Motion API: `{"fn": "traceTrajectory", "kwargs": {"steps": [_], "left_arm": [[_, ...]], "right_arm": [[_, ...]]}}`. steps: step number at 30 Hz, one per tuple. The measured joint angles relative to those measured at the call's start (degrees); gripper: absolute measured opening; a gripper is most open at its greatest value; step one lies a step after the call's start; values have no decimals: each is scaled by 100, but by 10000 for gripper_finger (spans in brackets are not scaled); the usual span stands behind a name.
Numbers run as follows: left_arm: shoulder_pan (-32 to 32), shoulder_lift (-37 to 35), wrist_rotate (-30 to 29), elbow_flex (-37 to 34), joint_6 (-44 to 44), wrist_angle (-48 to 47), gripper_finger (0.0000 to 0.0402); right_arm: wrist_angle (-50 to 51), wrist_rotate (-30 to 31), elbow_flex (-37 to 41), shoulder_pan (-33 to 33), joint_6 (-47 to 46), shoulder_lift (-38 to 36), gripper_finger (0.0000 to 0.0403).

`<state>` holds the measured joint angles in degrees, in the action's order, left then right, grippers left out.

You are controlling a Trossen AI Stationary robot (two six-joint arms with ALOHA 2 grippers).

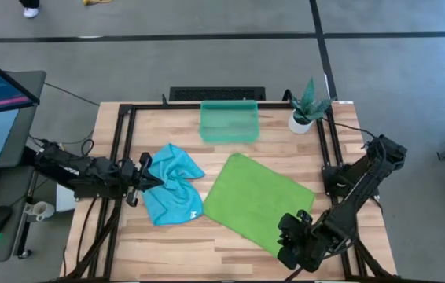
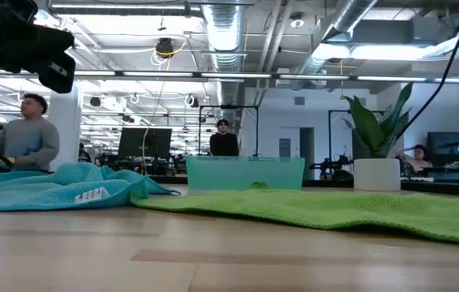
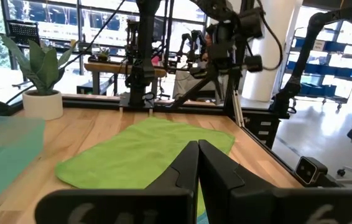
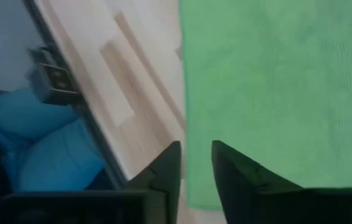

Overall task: Roll microfiber towels into tight, uniform cylinder then place into a basket
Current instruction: Fold the green microfiber cloth

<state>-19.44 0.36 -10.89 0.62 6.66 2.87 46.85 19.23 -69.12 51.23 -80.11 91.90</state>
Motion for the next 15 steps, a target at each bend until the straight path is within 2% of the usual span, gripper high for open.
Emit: {"fn": "traceTrajectory", "kwargs": {"steps": [7, 15], "left_arm": [[2, 0, -7, 0, -454, 0, 0], [2, 1, -12, 0, -662, 0, 0]], "right_arm": [[-522, -784, 0, 5, 42, 714, 175], [-1298, -1078, -3, 1, 53, 1368, 187]]}}
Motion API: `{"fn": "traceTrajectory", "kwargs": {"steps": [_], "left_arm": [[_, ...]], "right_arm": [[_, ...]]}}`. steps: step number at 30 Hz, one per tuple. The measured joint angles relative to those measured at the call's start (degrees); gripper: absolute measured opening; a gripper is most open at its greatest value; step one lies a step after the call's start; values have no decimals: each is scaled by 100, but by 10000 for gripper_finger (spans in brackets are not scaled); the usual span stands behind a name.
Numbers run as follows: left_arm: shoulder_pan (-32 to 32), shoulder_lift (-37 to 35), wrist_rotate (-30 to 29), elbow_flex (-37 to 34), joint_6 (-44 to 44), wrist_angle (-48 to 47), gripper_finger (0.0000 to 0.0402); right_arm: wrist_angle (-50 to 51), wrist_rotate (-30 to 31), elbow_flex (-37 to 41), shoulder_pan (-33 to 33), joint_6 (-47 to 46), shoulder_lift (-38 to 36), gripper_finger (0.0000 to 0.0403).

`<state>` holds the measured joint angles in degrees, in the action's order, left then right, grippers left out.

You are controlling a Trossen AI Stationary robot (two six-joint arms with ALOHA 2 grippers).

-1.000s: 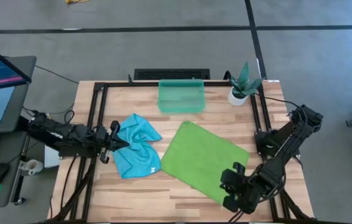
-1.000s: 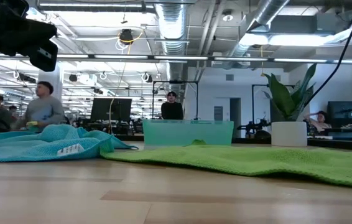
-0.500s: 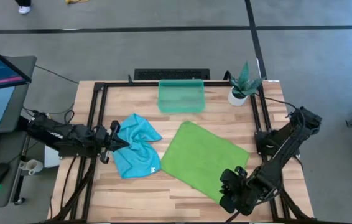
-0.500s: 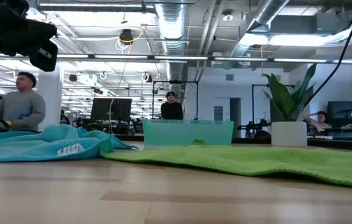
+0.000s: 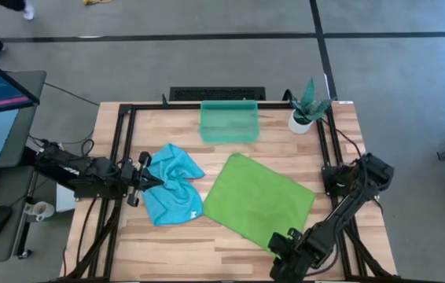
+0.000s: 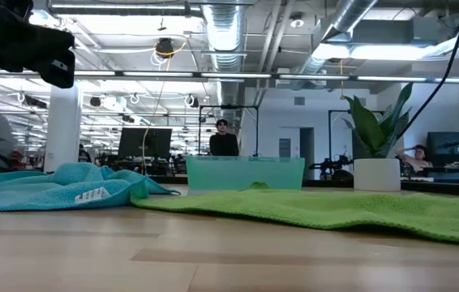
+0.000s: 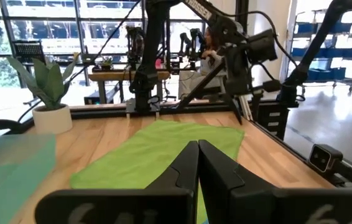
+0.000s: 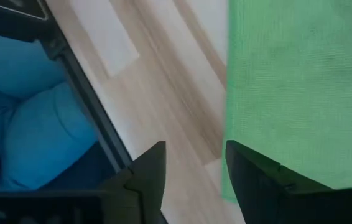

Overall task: Roll microfiber towels into tight, uniform cylinder then place into a basket
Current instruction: Fold the green microfiber cloth

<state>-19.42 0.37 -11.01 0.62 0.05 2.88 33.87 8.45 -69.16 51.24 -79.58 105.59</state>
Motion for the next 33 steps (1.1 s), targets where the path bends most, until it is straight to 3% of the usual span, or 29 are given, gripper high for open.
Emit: {"fn": "traceTrajectory", "kwargs": {"steps": [5, 22, 33], "left_arm": [[-1, -1, -3, 0, -4, 0, 0], [0, 0, 3, 0, -179, 0, 0], [-2, 0, 7, 0, -183, 0, 0]], "right_arm": [[120, -241, 1, 0, -211, 150, 177], [402, -241, 1, 4, -596, 180, 143], [225, -553, -47, 2, -592, 806, 135]]}}
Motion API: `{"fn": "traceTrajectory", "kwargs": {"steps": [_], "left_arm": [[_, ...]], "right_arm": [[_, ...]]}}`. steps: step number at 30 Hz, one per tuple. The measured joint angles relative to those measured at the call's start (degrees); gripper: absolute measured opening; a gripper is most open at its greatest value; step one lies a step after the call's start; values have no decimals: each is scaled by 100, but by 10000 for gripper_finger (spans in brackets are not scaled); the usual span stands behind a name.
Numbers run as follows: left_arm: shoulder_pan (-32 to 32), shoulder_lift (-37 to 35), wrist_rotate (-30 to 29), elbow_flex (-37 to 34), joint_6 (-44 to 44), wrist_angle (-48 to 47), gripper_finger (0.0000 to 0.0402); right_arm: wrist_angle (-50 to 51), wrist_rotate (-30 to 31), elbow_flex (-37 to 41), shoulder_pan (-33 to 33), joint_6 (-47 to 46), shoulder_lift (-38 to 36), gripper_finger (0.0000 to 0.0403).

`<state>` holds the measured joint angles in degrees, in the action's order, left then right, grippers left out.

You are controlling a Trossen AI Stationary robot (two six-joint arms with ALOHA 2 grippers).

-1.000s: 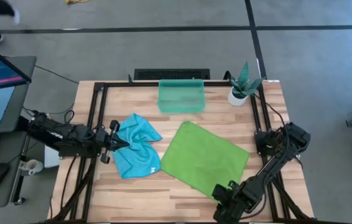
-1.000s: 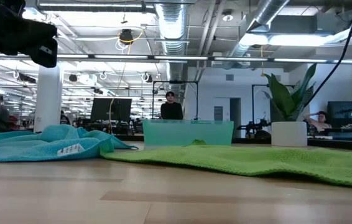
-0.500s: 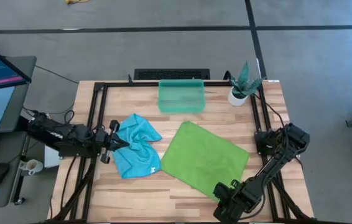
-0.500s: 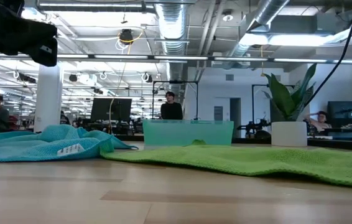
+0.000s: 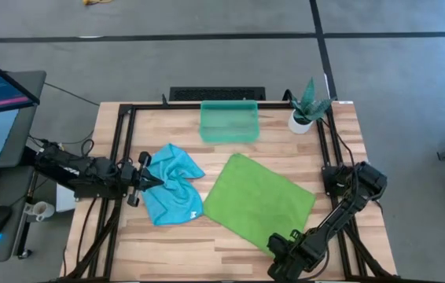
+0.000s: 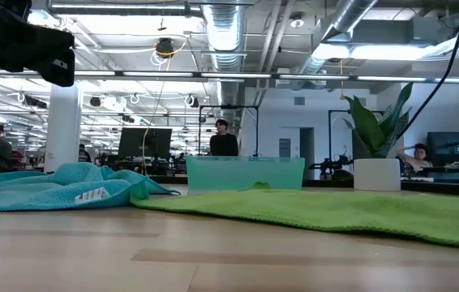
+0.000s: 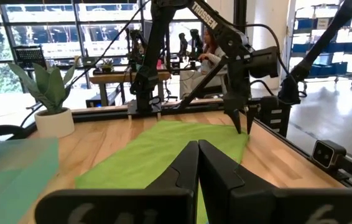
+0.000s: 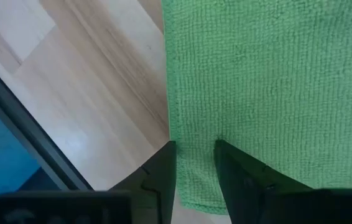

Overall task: Roll microfiber towels into tight, uniform cylinder then place into a basket
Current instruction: Fold the green microfiber cloth

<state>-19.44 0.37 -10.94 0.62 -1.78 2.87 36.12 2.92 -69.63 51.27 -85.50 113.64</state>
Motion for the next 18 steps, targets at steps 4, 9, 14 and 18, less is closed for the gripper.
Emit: {"fn": "traceTrajectory", "kwargs": {"steps": [4, 9, 14, 18], "left_arm": [[2, -1, 0, 0, 0, 0, 0], [2, 1, 0, 0, 0, 0, 0], [0, 0, 0, 0, -302, 1, 3], [2, -1, 0, 0, -378, 4, 24]], "right_arm": [[1, -7, 2, -17, 40, 9, 134], [199, -94, -2, -97, -141, 11, 130], [411, -137, -2, -208, -149, 11, 109], [499, -155, -2, -260, -154, 11, 80]]}}
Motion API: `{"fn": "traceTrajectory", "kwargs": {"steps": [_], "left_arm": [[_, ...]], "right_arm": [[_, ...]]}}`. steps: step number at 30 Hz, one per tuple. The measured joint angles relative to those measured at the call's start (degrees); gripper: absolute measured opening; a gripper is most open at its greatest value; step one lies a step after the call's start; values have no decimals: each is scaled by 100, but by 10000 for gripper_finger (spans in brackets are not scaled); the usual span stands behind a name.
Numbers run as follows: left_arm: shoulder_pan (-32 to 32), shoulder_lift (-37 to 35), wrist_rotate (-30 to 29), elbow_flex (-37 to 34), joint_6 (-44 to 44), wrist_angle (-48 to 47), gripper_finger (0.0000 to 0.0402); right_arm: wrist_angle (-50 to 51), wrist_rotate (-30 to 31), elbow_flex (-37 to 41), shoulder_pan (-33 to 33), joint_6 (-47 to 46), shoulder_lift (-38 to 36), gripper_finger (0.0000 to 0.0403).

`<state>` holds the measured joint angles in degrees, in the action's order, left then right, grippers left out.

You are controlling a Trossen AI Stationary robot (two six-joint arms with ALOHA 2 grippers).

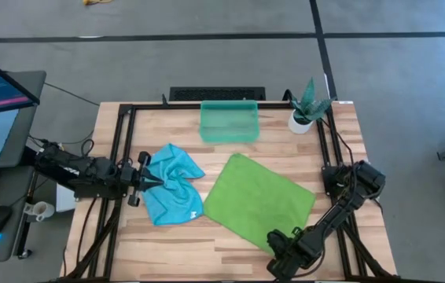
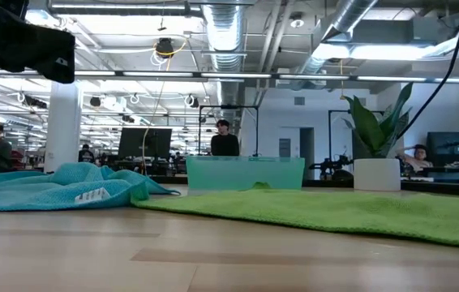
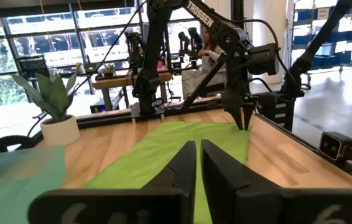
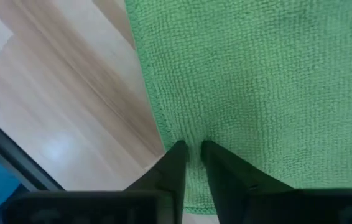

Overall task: Roll microfiber towels into tight, uniform cylinder then place into a basket
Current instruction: Fold the green microfiber cloth

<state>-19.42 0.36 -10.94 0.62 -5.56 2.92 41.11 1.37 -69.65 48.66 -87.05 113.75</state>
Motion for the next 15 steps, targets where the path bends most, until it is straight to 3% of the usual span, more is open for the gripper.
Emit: {"fn": "traceTrajectory", "kwargs": {"steps": [7, 15], "left_arm": [[0, 2, 5, 0, 21, 12, 83], [-1, 1, 1, 0, 41, 267, 102]], "right_arm": [[54, -27, -2, -72, 1, -2, 11], [118, 17, -66, -56, 178, -24, 8]]}}
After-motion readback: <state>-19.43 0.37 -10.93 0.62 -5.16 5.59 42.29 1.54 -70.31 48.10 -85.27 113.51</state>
